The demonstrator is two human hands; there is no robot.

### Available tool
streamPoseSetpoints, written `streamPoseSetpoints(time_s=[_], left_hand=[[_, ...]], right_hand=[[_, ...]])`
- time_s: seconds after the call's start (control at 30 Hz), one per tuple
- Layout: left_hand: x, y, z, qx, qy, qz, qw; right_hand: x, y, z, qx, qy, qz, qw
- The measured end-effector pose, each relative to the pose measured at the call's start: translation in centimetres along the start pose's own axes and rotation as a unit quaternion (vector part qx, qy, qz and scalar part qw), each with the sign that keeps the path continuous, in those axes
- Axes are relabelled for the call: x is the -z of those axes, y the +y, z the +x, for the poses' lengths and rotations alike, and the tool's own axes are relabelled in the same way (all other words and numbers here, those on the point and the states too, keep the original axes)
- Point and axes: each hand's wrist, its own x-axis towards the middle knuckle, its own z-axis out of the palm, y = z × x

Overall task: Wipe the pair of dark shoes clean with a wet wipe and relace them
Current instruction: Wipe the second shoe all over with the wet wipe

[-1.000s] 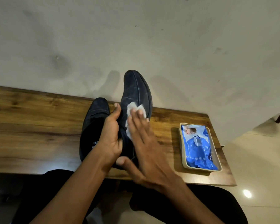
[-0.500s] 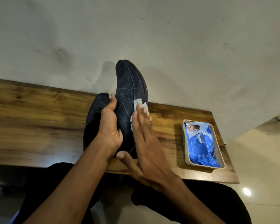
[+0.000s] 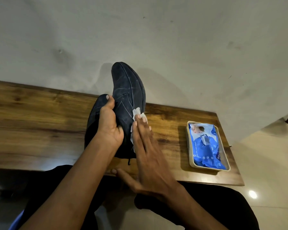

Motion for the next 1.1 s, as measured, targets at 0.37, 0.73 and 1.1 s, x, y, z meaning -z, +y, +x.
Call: streamPoseSetpoints(time_s=[0.37, 0.73, 1.1], left_hand=[[-0.7, -0.1, -1.3, 0.011, -0.121, 0.071, 0.990], [0.7, -0.4, -2.5, -0.151, -0.252, 0.461, 0.837], [1.8, 0.0, -2.8, -0.188, -0.297, 0.442, 0.825]], right_hand=[[-0.7, 2.7, 1.4, 0.018, 0.115, -0.056, 0.992], [0.0, 3.9, 1.1, 0.008, 0.136, -0.061, 0.989], [2.6, 3.1, 1.3, 0.036, 0.128, 0.065, 0.989]])
